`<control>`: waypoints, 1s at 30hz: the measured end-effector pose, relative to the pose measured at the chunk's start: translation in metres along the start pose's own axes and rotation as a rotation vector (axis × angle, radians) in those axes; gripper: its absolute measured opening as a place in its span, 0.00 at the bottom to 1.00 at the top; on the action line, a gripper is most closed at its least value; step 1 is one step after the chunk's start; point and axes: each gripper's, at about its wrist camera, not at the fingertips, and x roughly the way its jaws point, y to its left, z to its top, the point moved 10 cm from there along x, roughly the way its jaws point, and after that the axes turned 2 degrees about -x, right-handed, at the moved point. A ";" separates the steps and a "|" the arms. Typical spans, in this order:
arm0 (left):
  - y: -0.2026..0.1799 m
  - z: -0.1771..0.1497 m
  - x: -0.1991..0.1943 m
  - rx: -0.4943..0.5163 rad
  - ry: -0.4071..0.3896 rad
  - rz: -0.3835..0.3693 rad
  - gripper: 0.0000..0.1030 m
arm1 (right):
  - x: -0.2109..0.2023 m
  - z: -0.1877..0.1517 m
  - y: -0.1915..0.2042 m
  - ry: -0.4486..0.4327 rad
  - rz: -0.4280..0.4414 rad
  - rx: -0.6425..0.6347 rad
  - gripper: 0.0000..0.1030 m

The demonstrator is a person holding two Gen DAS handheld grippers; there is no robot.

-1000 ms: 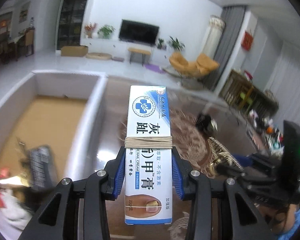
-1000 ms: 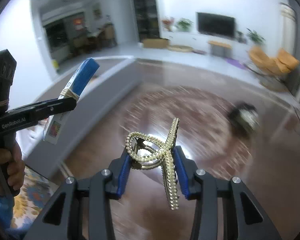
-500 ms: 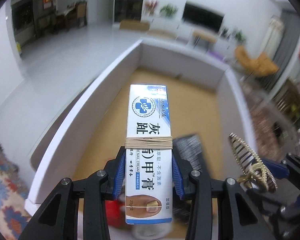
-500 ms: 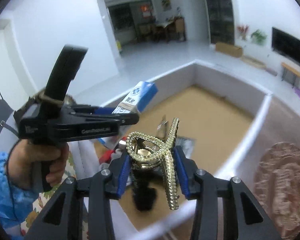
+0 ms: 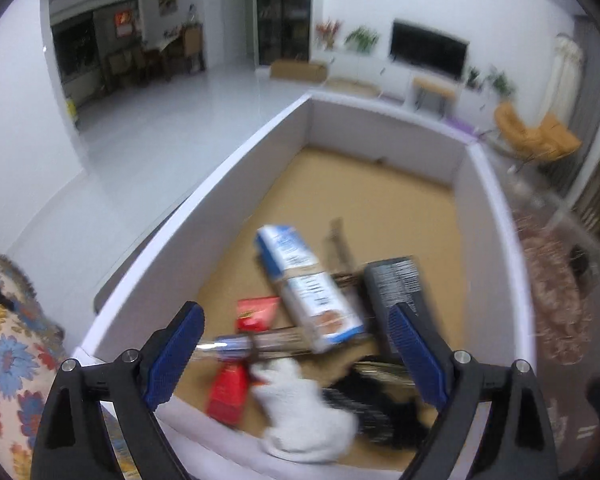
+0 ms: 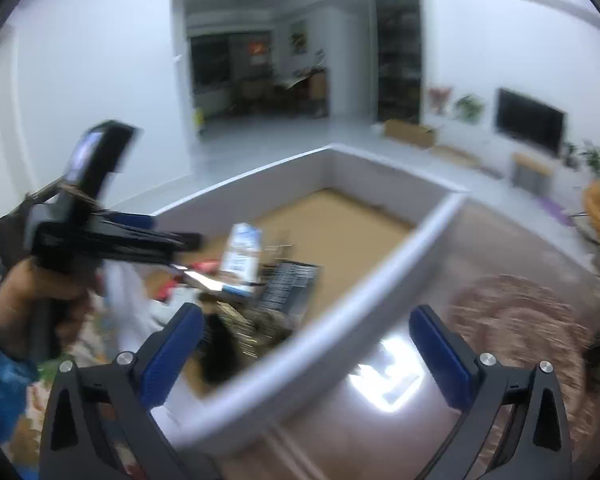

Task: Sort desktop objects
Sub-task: 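Move both open tools back over the table, then move both tools toward the black pouch and rhinestone bow clip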

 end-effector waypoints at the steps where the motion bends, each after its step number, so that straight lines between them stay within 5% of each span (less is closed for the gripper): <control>1: -0.012 0.001 -0.008 0.006 -0.021 -0.027 0.91 | -0.009 -0.008 -0.015 0.000 -0.030 0.012 1.00; 9: -0.174 -0.012 -0.085 0.169 -0.089 -0.361 0.94 | -0.049 -0.142 -0.167 0.177 -0.298 0.215 1.00; 13: -0.277 -0.051 -0.091 0.295 -0.026 -0.518 1.00 | -0.090 -0.207 -0.245 0.225 -0.432 0.397 1.00; 20: -0.379 -0.121 -0.011 0.437 0.113 -0.489 1.00 | -0.120 -0.266 -0.317 0.305 -0.553 0.543 1.00; 30: -0.423 -0.129 0.064 0.453 0.151 -0.392 1.00 | -0.129 -0.283 -0.347 0.298 -0.574 0.606 1.00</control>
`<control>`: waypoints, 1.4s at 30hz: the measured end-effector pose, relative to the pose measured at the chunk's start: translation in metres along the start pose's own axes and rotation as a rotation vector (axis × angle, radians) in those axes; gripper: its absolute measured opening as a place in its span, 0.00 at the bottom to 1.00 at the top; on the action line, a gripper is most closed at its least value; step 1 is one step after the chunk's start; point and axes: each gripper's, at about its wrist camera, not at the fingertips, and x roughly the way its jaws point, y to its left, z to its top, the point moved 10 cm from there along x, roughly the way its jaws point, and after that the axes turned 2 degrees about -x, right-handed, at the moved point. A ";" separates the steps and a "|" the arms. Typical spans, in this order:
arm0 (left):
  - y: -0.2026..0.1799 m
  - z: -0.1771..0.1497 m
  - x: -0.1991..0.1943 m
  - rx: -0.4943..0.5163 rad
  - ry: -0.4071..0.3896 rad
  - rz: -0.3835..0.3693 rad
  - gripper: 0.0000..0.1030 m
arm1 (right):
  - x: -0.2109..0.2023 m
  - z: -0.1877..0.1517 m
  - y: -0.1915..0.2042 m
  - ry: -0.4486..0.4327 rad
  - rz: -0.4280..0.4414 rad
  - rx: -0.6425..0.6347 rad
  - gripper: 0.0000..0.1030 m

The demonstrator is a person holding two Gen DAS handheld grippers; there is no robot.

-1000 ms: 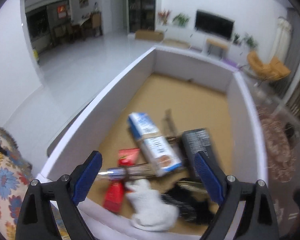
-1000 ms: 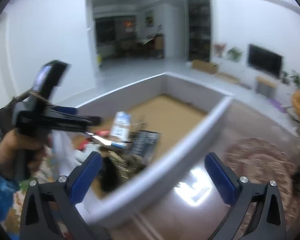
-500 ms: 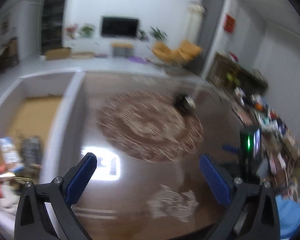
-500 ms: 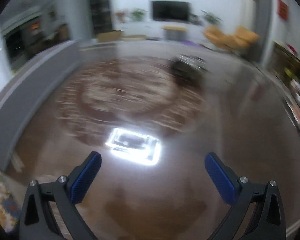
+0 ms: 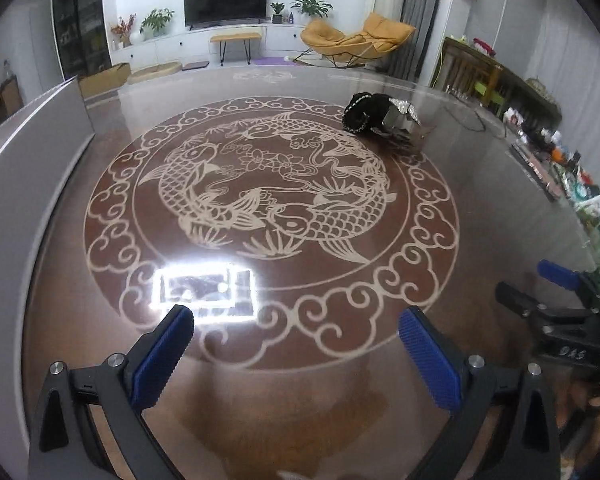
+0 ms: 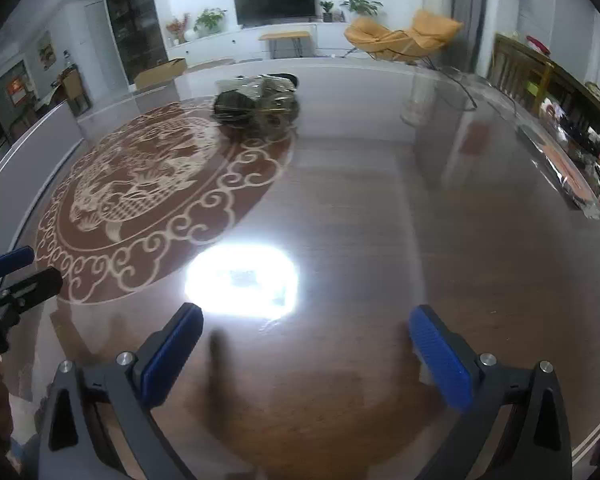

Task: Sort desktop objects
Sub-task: 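Move both tools toward the black pouch and rhinestone bow clip, then grasp the black velvet pouch with the left tool while the right tool grasps the rhinestone bow clip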

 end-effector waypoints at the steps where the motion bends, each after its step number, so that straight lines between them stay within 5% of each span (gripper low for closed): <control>1: 0.000 0.000 0.003 0.010 0.003 0.010 1.00 | 0.002 0.000 -0.004 0.003 0.001 0.014 1.00; 21: 0.017 0.015 0.038 0.020 0.006 0.071 1.00 | 0.009 0.002 -0.002 0.007 -0.031 -0.037 1.00; 35: 0.017 0.015 0.038 0.016 0.001 0.075 1.00 | 0.109 0.139 0.046 0.008 0.104 -0.227 1.00; 40: 0.018 0.016 0.038 0.015 0.001 0.075 1.00 | 0.116 0.157 0.052 0.001 0.190 -0.211 1.00; 42: 0.018 0.016 0.038 0.016 0.001 0.076 1.00 | 0.113 0.159 0.054 -0.024 0.239 -0.175 0.92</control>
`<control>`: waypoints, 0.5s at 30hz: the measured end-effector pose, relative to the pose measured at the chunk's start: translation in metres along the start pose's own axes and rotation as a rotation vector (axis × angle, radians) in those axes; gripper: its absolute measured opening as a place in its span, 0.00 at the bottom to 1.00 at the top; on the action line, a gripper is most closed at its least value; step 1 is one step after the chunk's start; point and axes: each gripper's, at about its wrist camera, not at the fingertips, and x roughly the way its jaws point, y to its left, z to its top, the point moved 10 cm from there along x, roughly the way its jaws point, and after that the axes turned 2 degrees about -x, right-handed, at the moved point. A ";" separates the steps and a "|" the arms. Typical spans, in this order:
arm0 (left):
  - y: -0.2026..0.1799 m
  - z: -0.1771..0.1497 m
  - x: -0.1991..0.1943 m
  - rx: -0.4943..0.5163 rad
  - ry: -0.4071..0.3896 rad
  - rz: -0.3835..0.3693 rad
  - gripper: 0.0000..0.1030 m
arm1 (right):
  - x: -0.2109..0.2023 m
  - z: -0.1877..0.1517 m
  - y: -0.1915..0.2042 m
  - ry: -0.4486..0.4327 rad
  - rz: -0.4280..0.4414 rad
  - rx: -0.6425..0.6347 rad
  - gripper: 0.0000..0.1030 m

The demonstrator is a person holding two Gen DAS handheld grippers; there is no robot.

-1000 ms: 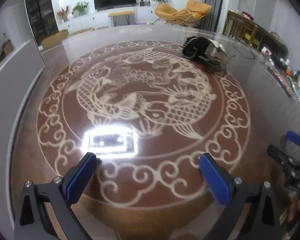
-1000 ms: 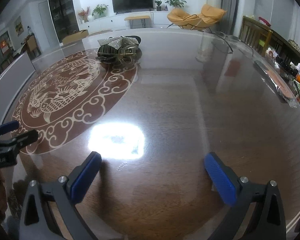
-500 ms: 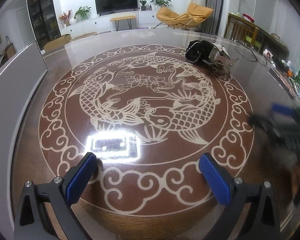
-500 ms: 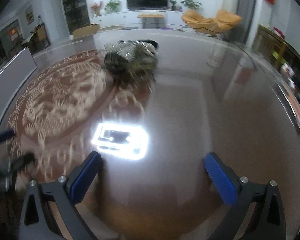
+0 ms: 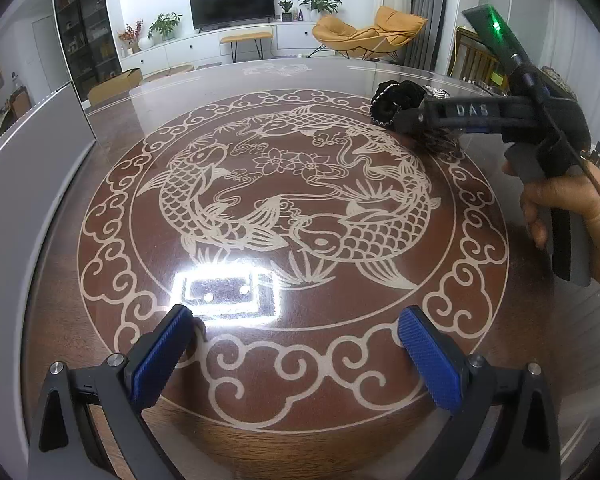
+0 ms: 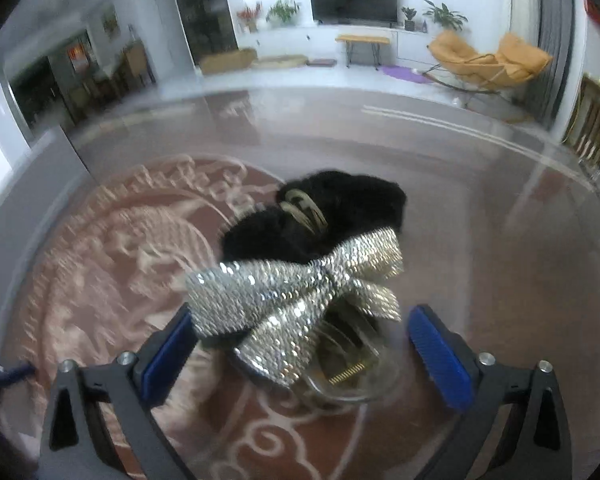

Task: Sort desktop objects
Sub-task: 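Grasp the black velvet pouch with the left tool while the right tool grasps the rhinestone bow clip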

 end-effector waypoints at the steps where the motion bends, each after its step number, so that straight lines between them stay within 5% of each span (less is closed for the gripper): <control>1: 0.000 0.000 0.000 0.000 0.000 0.000 1.00 | -0.002 0.001 0.000 -0.013 0.001 0.010 0.83; 7: 0.000 0.000 0.000 0.000 0.000 0.000 1.00 | -0.016 -0.004 -0.006 -0.036 -0.008 0.023 0.75; 15: -0.002 0.002 0.003 0.006 0.006 -0.007 1.00 | -0.086 -0.095 -0.013 -0.012 -0.094 -0.080 0.75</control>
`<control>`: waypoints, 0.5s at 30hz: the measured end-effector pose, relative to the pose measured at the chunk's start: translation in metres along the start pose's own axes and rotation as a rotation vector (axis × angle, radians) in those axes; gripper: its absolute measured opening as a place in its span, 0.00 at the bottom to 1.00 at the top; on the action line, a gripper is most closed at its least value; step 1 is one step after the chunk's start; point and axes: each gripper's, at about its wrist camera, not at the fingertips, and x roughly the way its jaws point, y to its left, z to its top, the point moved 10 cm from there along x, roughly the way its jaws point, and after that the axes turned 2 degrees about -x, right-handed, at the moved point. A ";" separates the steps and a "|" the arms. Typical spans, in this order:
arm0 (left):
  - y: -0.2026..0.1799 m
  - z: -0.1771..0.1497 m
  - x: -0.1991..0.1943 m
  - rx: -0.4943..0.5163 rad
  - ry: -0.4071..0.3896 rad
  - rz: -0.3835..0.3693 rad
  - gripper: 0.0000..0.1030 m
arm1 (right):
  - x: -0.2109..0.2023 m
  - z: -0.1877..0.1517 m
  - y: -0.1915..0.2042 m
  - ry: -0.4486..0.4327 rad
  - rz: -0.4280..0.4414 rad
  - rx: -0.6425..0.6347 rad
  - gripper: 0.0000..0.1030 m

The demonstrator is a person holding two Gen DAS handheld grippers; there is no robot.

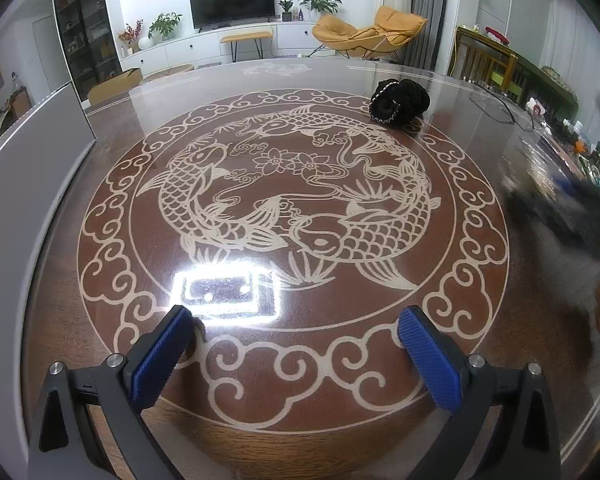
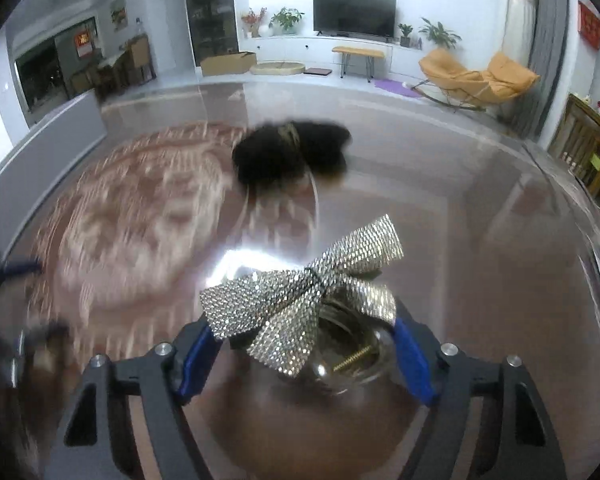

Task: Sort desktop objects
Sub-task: 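Grasp the black velvet pouch with the left tool while the right tool grasps the rhinestone bow clip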

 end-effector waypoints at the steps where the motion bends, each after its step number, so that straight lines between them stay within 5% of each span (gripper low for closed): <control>1: -0.004 0.004 0.003 0.016 0.004 -0.010 1.00 | -0.011 -0.018 0.000 0.011 0.001 0.021 0.75; 6: -0.049 0.059 0.046 0.138 0.057 -0.089 1.00 | -0.041 -0.060 -0.003 0.001 -0.007 0.102 0.75; 15: -0.098 0.175 0.124 0.140 0.078 -0.072 1.00 | -0.051 -0.066 -0.002 0.006 -0.035 0.116 0.75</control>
